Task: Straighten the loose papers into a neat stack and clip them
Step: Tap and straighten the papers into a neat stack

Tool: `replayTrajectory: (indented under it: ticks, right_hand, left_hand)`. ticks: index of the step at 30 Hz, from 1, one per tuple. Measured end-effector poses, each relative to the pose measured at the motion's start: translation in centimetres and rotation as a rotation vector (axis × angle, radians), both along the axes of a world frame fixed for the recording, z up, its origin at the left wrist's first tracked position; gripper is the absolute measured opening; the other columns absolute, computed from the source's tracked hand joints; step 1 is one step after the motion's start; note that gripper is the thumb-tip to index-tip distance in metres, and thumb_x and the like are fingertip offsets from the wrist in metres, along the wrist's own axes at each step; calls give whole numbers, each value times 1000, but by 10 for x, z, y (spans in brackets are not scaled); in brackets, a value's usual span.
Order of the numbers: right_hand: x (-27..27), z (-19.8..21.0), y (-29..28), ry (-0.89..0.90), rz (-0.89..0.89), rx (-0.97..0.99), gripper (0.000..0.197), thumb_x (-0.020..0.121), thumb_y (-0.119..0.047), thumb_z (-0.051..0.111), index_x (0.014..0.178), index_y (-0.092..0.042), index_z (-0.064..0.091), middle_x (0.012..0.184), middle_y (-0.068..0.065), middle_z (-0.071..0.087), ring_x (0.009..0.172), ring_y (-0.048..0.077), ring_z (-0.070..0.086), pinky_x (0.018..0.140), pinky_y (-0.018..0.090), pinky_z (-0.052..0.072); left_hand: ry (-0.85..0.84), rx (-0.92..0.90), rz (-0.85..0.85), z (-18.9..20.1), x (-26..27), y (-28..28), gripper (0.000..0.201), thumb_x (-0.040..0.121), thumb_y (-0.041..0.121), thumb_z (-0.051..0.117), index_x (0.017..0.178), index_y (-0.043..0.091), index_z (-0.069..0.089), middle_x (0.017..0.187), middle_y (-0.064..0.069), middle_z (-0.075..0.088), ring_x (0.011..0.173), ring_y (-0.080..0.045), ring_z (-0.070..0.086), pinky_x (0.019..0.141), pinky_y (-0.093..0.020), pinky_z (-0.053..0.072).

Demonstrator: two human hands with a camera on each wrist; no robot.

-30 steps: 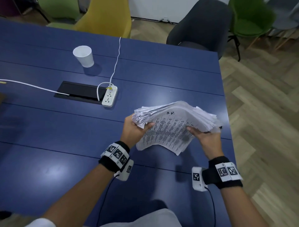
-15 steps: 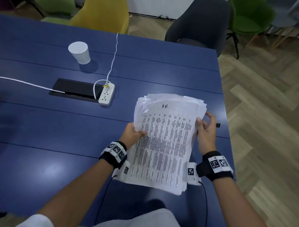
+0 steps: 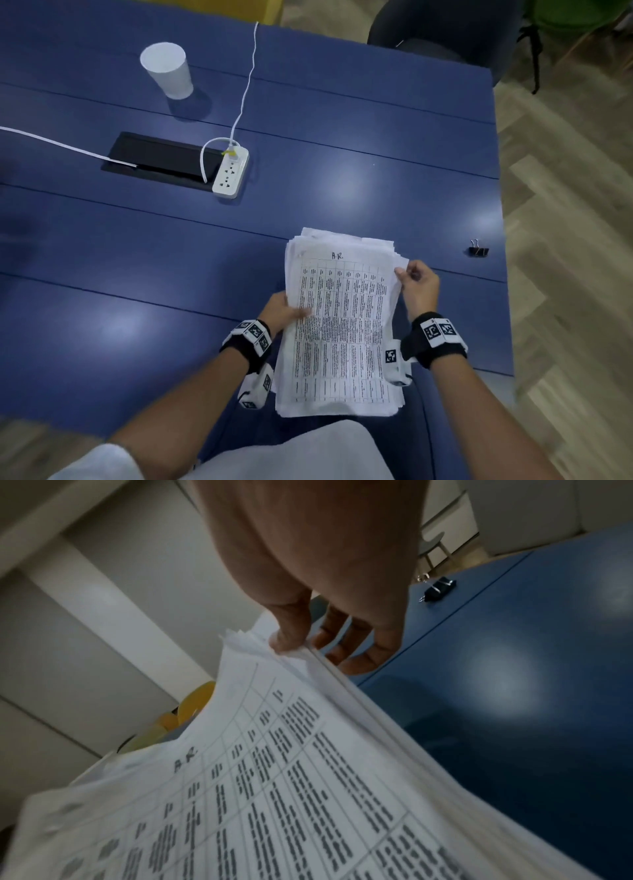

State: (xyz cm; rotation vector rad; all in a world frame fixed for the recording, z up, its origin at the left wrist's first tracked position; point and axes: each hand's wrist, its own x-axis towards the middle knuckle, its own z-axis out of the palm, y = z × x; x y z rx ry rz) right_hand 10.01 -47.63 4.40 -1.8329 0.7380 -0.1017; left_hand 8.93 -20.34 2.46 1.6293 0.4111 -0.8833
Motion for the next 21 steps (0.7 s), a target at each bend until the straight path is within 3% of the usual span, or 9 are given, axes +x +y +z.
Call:
replayTrajectory:
  ticks: [3, 5, 9, 13, 15, 17, 19, 21]
  right_hand:
    - [-7, -2, 0, -30, -18, 56, 18, 89, 1, 60, 74, -8, 58, 75, 2, 61, 70, 13, 54, 71, 26, 47]
    - [-10, 2, -4, -91, -65, 92, 22, 91, 1, 58, 77, -17, 61, 77, -3, 67, 71, 10, 60, 70, 21, 52]
    - [-8, 6, -10, -178, -137, 113, 24, 96, -1, 52, 82, -20, 57, 76, -7, 64, 63, -5, 60, 63, 12, 49]
    - [1, 1, -15, -118, -96, 81, 8, 95, -5, 54, 92, -12, 55, 75, -3, 60, 57, -9, 57, 61, 11, 47]
    - [3, -6, -16, -22, -76, 139, 10, 93, -6, 58, 94, -15, 55, 79, 4, 65, 60, -1, 61, 63, 21, 51]
    - [3, -18, -19, 138, 13, 170, 11, 91, -7, 63, 93, -16, 59, 91, 9, 69, 73, 14, 65, 70, 29, 54]
    - [-1, -26, -22, 250, 69, 213, 6, 89, -8, 66, 87, -14, 64, 99, 14, 71, 82, 23, 65, 77, 37, 56]
    - [-5, -28, -22, 267, 72, 252, 6, 89, -9, 67, 84, -12, 67, 100, 18, 71, 81, 25, 66, 81, 45, 57]
  left_hand:
    - [16, 40, 33, -11, -3, -1, 31, 83, 7, 70, 114, 11, 63, 117, -10, 67, 105, -22, 65, 97, -43, 50]
    - [25, 79, 53, -17, 0, -4, 29, 86, 6, 66, 115, 8, 63, 118, -10, 67, 105, -23, 64, 97, -43, 50]
    - [-3, 150, 77, -24, 5, -10, 27, 89, 3, 62, 116, 4, 63, 117, -11, 66, 104, -24, 63, 94, -37, 50]
    - [-39, 217, 0, -26, 7, -16, 28, 83, 7, 68, 111, 10, 64, 111, -5, 68, 100, -20, 64, 86, -29, 50]
    - [-88, 236, -8, -25, 7, -21, 39, 80, 8, 71, 116, 13, 56, 110, -1, 66, 97, -18, 62, 85, -29, 49]
    - [-160, 280, -47, -24, 6, -26, 53, 79, 11, 72, 123, 18, 43, 106, 2, 63, 95, -17, 61, 88, -32, 50]
    - [-242, 300, -91, -23, 3, -32, 69, 77, 14, 69, 132, 29, 30, 114, 1, 62, 98, -20, 62, 90, -42, 53]
    - [-317, 330, -147, -24, 1, -37, 87, 77, 15, 67, 144, 37, 16, 127, 0, 49, 107, -21, 56, 92, -45, 51]
